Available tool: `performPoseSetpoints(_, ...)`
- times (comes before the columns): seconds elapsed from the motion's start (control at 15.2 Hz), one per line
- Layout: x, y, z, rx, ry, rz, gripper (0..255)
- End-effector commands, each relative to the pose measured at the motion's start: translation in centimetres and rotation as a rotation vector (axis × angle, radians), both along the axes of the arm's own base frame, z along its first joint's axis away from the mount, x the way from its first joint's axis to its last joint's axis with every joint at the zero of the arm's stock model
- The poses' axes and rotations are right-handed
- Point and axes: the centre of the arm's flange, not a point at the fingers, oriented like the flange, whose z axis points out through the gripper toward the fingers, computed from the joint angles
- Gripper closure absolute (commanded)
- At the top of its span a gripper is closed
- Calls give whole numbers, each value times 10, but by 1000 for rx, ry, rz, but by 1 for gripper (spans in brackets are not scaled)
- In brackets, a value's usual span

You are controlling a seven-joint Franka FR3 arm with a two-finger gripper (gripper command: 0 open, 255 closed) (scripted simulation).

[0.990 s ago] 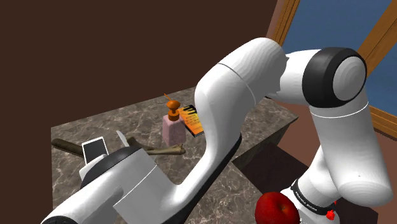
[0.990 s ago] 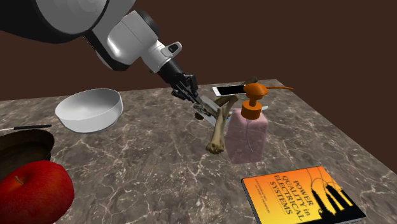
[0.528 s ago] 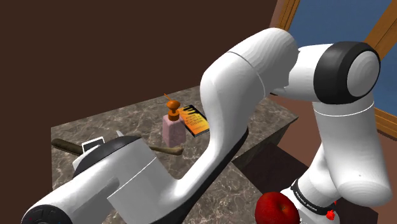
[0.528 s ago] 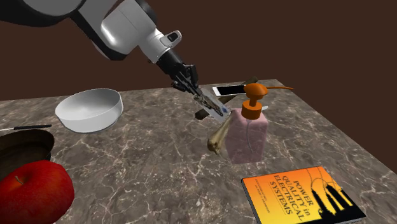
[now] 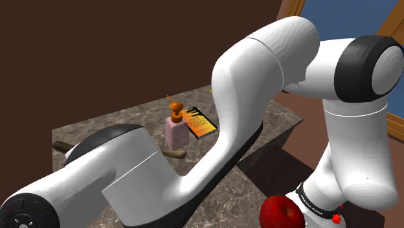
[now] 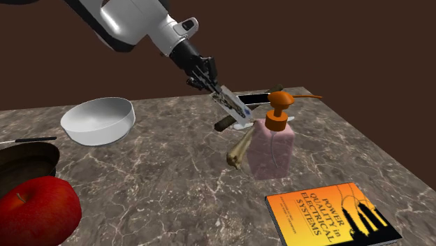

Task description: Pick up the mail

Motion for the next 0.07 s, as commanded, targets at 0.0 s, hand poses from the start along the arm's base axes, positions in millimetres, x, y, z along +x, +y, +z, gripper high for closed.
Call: performPoseSetpoints(0.0, 0, -1, 4, 0, 0, 0, 255)
